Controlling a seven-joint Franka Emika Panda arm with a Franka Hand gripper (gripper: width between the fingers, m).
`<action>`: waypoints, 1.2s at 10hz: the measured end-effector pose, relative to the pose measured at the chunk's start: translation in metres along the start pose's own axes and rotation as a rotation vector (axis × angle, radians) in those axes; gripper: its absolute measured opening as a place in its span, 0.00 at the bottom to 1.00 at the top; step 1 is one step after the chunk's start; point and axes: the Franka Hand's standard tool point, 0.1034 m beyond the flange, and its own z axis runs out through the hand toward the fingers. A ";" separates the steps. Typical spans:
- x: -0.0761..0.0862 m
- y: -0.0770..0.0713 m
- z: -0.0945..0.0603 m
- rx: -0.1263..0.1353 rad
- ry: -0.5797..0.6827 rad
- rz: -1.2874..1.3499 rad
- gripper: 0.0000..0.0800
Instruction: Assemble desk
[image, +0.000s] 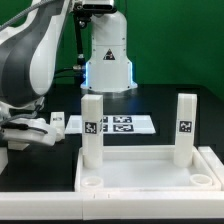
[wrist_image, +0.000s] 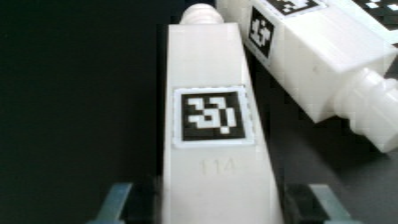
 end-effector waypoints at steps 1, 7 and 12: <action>0.000 0.000 -0.001 -0.001 0.002 -0.001 0.36; -0.032 -0.024 -0.083 -0.034 0.372 -0.120 0.36; -0.061 -0.065 -0.177 -0.081 0.743 -0.222 0.36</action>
Offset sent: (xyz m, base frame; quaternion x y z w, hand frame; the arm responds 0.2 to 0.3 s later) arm 0.0437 0.0056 0.0835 0.0334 0.0541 -0.0480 0.9968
